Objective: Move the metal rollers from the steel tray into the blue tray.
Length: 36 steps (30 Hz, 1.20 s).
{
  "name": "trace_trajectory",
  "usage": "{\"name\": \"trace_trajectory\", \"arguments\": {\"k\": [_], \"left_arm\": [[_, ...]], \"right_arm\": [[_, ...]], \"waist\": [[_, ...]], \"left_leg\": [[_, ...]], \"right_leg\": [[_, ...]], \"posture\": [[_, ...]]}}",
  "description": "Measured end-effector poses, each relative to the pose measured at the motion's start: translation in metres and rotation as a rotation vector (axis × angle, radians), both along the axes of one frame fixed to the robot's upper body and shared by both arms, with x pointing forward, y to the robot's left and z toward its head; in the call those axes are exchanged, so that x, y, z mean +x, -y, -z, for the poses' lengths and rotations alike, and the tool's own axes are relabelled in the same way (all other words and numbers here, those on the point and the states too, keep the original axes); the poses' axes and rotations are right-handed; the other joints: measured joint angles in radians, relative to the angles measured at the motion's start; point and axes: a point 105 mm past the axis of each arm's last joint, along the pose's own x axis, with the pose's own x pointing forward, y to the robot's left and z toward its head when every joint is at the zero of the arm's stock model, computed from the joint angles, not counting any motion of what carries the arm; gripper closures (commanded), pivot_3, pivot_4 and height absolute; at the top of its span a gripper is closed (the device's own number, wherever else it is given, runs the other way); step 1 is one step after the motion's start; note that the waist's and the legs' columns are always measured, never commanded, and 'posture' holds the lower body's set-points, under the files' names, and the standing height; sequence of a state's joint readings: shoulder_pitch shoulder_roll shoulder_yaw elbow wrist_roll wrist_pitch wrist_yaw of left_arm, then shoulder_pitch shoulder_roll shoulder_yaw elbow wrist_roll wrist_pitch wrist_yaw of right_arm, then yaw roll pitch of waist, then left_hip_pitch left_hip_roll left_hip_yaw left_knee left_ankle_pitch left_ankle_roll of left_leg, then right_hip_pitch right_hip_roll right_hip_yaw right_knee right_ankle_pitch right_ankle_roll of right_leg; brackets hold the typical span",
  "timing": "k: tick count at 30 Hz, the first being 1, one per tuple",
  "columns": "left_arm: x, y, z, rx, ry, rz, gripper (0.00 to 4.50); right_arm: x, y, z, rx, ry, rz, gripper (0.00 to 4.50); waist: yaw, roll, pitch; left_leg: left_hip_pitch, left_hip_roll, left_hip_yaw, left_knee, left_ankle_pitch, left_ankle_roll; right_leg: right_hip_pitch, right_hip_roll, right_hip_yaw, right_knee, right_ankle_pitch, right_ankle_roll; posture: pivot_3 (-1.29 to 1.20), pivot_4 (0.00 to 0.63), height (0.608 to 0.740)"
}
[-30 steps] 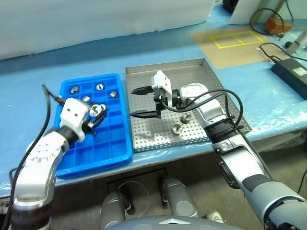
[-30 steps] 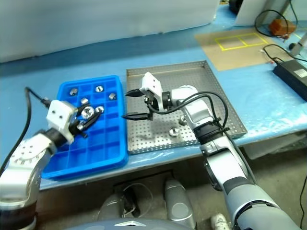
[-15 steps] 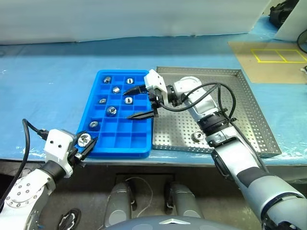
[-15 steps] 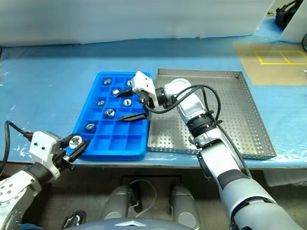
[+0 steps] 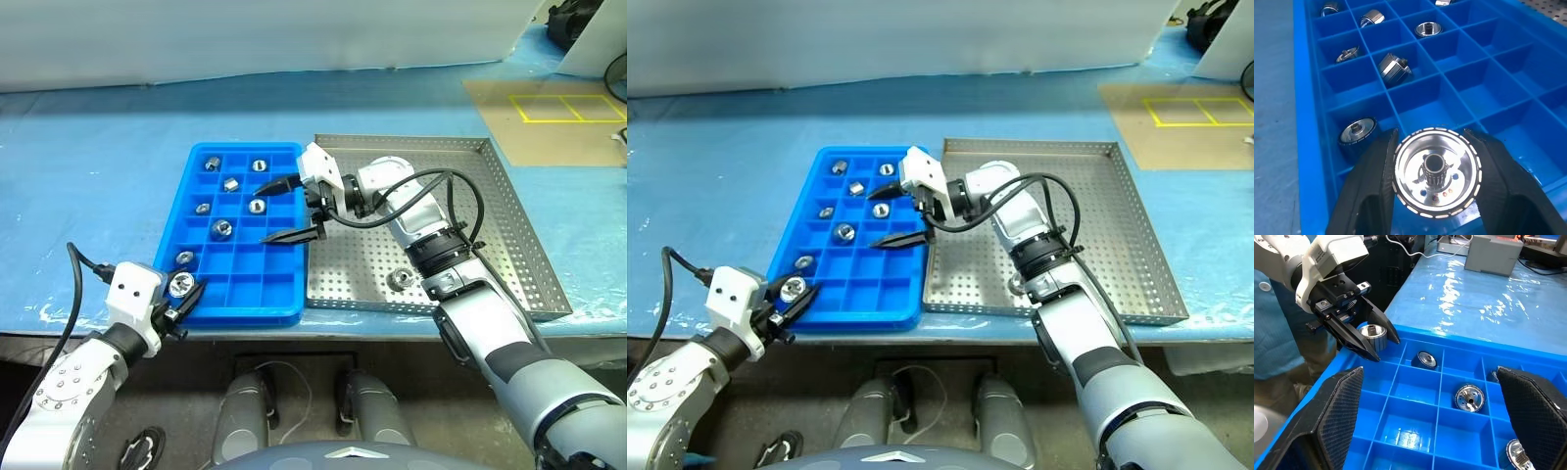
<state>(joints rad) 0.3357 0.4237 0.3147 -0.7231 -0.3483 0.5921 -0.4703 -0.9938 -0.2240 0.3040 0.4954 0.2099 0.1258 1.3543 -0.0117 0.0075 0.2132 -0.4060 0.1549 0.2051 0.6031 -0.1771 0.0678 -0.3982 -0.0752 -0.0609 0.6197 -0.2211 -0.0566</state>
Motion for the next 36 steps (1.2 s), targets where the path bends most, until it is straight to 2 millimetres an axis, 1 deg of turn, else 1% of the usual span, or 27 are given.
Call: {"name": "trace_trajectory", "arguments": {"k": [2, 5, 9, 15, 18, 20, 22, 25, 26, 29, 32, 34, 36], "left_arm": [[0.007, 0.002, -0.005, -0.004, 0.029, 0.005, 1.16], [0.015, 0.01, -0.011, -0.005, 0.065, 0.03, 0.08], [0.017, 0.017, -0.007, -0.005, 0.051, 0.06, 0.03], [0.018, 0.018, -0.006, -0.002, 0.037, 0.07, 0.03], [0.019, 0.02, -0.012, 0.009, 0.048, 0.089, 0.03], [0.022, 0.025, -0.024, 0.009, 0.09, 0.114, 0.03], [0.029, 0.036, -0.043, -0.017, 0.152, 0.157, 0.03], [0.037, 0.053, -0.061, -0.032, 0.206, 0.234, 0.03], [0.038, 0.056, -0.062, -0.028, 0.204, 0.254, 0.03], [0.052, 0.071, -0.053, -0.006, 0.145, 0.367, 0.03], [0.069, 0.088, -0.049, -0.011, 0.104, 0.486, 0.03], [0.08, 0.097, -0.047, 0.003, 0.087, 0.559, 0.03], [0.092, 0.103, -0.042, 0.02, 0.071, 0.607, 0.03]], "right_arm": [[0.001, 0.0, 0.0, 0.003, -0.005, 0.008, 0.0], [0.002, 0.0, -0.001, 0.008, -0.011, 0.017, 0.0], [0.003, 0.0, -0.001, 0.01, -0.01, 0.025, 0.0], [0.004, 0.002, 0.0, 0.01, -0.012, 0.038, 0.0], [0.004, 0.003, 0.001, 0.01, -0.014, 0.041, 0.0], [0.004, 0.003, 0.002, 0.01, -0.016, 0.044, 0.0], [0.005, 0.003, 0.002, 0.012, -0.016, 0.047, 0.0], [0.006, 0.004, 0.0, 0.021, -0.013, 0.062, 0.0], [0.007, 0.006, -0.001, 0.023, -0.016, 0.071, 0.0], [0.015, 0.015, -0.006, 0.044, -0.027, 0.132, 0.0], [0.021, 0.026, -0.011, 0.056, -0.014, 0.193, 0.0], [0.026, 0.035, -0.016, 0.067, 0.002, 0.244, 0.0], [0.03, 0.048, -0.019, 0.073, 0.021, 0.307, 0.0]], "waist": [[0.001, 0.0, 0.0], [-0.001, 0.0, 0.0], [-0.002, 0.0, 0.0], [-0.002, 0.0, 0.0], [-0.002, 0.0, 0.0], [-0.001, 0.0, 0.0], [0.0, 0.0, 0.0], [-0.003, -0.001, 0.0], [-0.005, -0.001, 0.0], [-0.008, -0.001, 0.0], [-0.009, -0.001, 0.0], [-0.016, -0.001, -0.001], [-0.025, -0.001, -0.001]], "left_leg": [[0.0, 0.0, 0.0, 0.0, 0.0, 0.0], [0.001, 0.0, 0.0, 0.0, 0.0, 0.0], [0.001, 0.0, 0.0, 0.0, 0.001, -0.001], [0.001, 0.0, 0.001, 0.0, 0.001, -0.001], [0.001, 0.0, 0.001, 0.0, 0.001, -0.001], [0.001, 0.0, 0.001, 0.0, 0.001, -0.001], [0.001, 0.0, 0.001, 0.0, 0.001, -0.002], [0.001, 0.0, 0.001, 0.0, 0.002, -0.002], [0.002, 0.0, 0.001, 0.0, 0.002, -0.003], [0.001, 0.0, 0.001, 0.0, 0.002, -0.003], [0.001, 0.0, 0.001, 0.001, 0.003, -0.003], [0.0, -0.001, 0.002, 0.001, 0.003, -0.002], [0.0, -0.001, 0.002, 0.001, 0.002, -0.001]], "right_leg": [[0.0, 0.0, 0.0, 0.0, 0.0, 0.0], [0.001, 0.0, 0.001, 0.0, 0.0, 0.0], [0.0, 0.0, 0.001, 0.0, 0.0, 0.0], [0.0, 0.0, 0.001, 0.0, 0.0, 0.0], [0.0, 0.0, 0.001, 0.001, 0.0, 0.0], [0.0, 0.0, 0.001, 0.001, 0.0, 0.0], [0.0, 0.0, 0.001, 0.002, 0.0, 0.0], [0.0, 0.0, 0.001, 0.003, 0.001, -0.001], [0.0, 0.0, 0.001, 0.003, 0.0, -0.001], [-0.001, 0.001, 0.002, 0.004, 0.0, -0.001], [-0.001, 0.001, 0.002, 0.004, 0.001, -0.001], [-0.002, 0.001, 0.003, 0.003, 0.001, -0.001], [-0.001, 0.001, 0.003, 0.003, 0.001, -0.001]], "posture": [[-0.21, 0.15, 0.74], [-0.22, 0.15, 0.74], [-0.23, 0.15, 0.74], [-0.24, 0.15, 0.74], [-0.24, 0.15, 0.74], [-0.25, 0.15, 0.74], [-0.26, 0.15, 0.74], [-0.31, 0.15, 0.74], [-0.31, 0.15, 0.74], [-0.39, 0.15, 0.74], [-0.47, 0.15, 0.74], [-0.53, 0.15, 0.74], [-0.55, 0.15, 0.74]]}}
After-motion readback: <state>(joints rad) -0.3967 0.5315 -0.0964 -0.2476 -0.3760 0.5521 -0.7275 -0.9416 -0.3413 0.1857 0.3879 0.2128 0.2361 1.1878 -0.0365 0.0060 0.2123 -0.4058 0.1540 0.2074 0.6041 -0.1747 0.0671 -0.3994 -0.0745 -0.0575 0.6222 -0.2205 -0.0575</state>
